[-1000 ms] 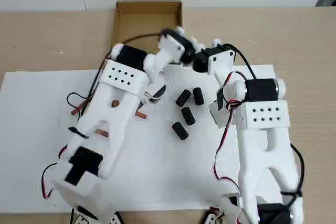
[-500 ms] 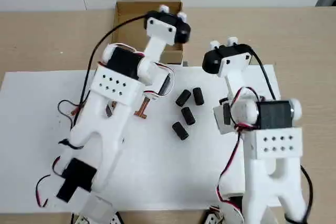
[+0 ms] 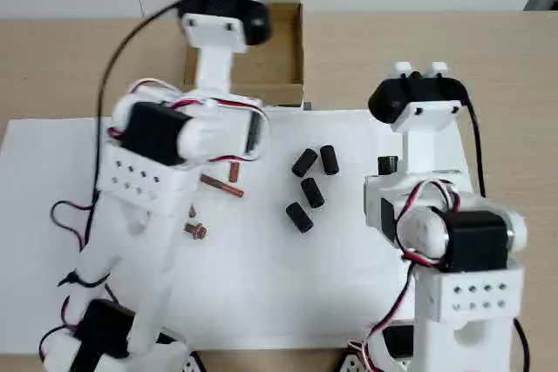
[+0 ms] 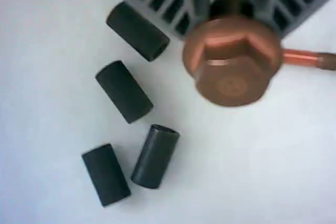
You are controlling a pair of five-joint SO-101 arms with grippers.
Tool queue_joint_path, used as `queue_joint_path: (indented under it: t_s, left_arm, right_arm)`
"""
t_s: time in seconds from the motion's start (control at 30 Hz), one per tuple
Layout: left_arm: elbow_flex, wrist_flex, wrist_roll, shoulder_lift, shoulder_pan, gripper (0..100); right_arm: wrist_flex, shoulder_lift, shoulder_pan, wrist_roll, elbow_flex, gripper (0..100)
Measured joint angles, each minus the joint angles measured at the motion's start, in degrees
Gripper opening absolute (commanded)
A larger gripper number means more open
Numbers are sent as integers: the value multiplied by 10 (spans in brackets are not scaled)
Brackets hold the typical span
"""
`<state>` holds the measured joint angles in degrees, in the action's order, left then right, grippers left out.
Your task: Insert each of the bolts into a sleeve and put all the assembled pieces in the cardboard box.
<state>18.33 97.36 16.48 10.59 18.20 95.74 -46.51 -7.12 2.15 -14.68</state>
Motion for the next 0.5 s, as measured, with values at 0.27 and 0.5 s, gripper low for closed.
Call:
queue_joint_path:
  t_s: [0.27,0.5]
  left_arm:
    - [-89,0,-13,80,-4,5]
    - [-220,-20,-19,195,0,5]
  right_arm:
    - [0,-48,0,4,0,3]
    - [0,-70,-1,4,-47,3]
